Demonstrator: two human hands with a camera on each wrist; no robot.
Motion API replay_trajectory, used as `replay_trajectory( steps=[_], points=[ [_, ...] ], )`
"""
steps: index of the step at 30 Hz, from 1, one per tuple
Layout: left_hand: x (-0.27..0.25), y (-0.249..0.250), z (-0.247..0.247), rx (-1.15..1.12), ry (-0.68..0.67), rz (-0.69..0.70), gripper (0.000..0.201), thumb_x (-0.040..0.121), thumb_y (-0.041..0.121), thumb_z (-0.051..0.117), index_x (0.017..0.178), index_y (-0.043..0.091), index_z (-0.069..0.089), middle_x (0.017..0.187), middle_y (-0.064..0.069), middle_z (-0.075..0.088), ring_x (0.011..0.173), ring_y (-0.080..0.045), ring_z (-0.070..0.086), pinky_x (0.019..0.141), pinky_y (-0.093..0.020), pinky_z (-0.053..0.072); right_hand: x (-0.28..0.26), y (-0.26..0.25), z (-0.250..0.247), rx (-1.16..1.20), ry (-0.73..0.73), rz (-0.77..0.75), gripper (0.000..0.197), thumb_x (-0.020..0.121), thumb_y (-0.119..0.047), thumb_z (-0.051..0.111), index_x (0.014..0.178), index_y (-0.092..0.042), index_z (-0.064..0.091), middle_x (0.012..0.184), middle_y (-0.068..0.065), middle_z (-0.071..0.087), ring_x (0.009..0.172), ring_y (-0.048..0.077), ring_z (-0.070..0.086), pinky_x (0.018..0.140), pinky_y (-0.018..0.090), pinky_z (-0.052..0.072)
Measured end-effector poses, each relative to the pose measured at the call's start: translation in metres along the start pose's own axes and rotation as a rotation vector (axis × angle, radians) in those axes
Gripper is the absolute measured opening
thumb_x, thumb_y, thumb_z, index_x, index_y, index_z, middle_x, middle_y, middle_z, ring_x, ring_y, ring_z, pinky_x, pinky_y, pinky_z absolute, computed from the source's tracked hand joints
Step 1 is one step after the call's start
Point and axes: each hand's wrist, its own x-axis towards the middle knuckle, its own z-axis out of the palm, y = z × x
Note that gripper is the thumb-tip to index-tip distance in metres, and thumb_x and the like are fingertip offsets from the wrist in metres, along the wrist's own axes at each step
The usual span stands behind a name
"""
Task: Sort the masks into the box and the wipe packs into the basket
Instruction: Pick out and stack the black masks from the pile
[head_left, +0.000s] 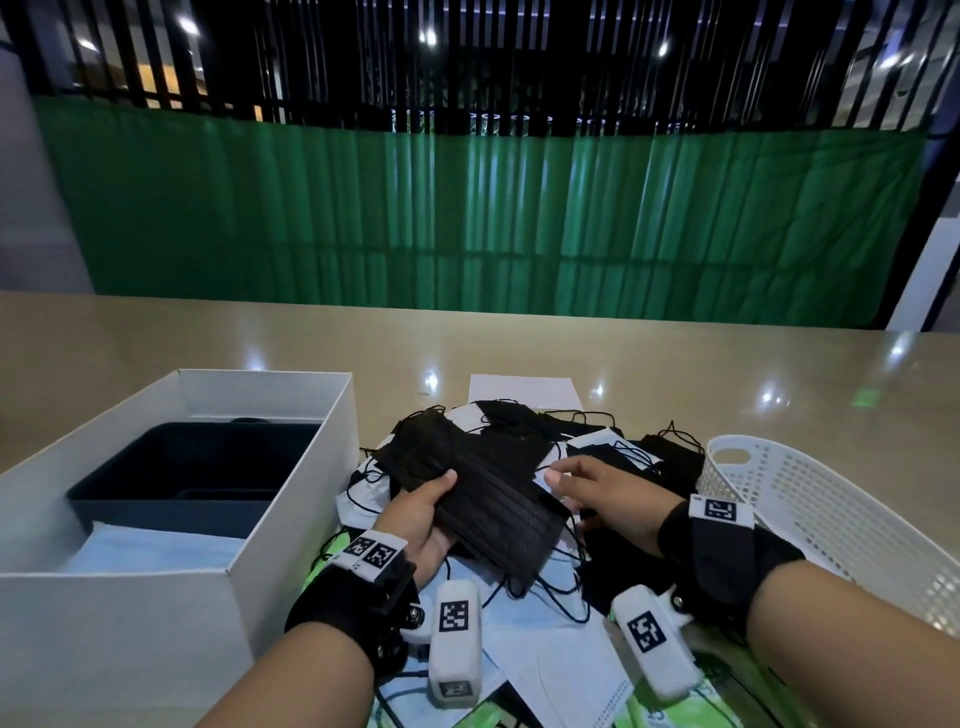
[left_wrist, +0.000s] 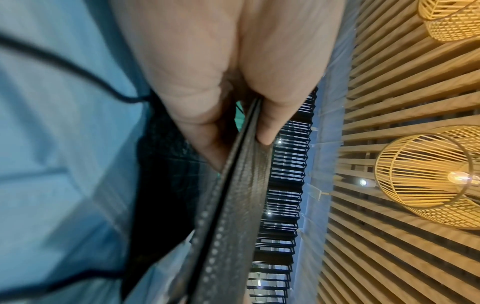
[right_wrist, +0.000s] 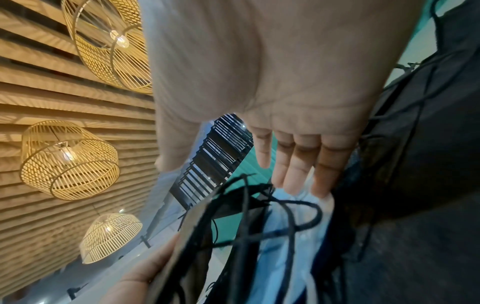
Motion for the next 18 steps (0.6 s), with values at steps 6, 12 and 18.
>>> replay_trajectory(
  steps=[6, 12, 18],
  points=[
    [-0.014, 0.014, 0.032, -0.092, -0.139, 0.013, 0.033, 0.099, 0.022, 0.042, 0.108, -0.005, 0.059, 0.093, -0.021, 0.071, 0.073, -0.025, 0.072, 0.056, -0.034, 0.059, -0.011, 0.007, -0.007, 0.040, -0.219, -0.094, 0.073, 0.065, -0.046, 0.078, 0.126, -0.017, 0.053, 0.115, 0.005, 0.066, 0.104, 0.015, 0.065, 0.094, 0.034, 0.049],
    [-0.011, 0.014, 0.043, -0.057, -0.186, 0.057, 0.038, 0.094, 0.017, 0.047, 0.126, -0.002, 0.052, 0.122, -0.023, 0.060, 0.106, -0.030, 0.061, 0.076, -0.039, 0.058, -0.015, -0.001, -0.012, 0.560, -0.157, -0.171, 0.043, 0.069, -0.016, 0.080, 0.104, -0.003, 0.059, 0.088, 0.008, 0.071, 0.073, 0.015, 0.066, 0.070, 0.028, 0.053],
    [-0.011, -0.005, 0.013, 0.193, -0.147, 0.052, 0.026, 0.086, -0.006, 0.055, 0.111, -0.001, 0.061, 0.097, -0.017, 0.071, 0.093, -0.029, 0.065, 0.072, -0.043, 0.059, -0.013, 0.010, -0.022, 0.709, 0.123, -0.080, 0.023, 0.092, 0.000, 0.050, 0.114, 0.002, 0.056, 0.104, 0.019, 0.067, 0.091, 0.026, 0.064, 0.069, 0.030, 0.058]
  ],
)
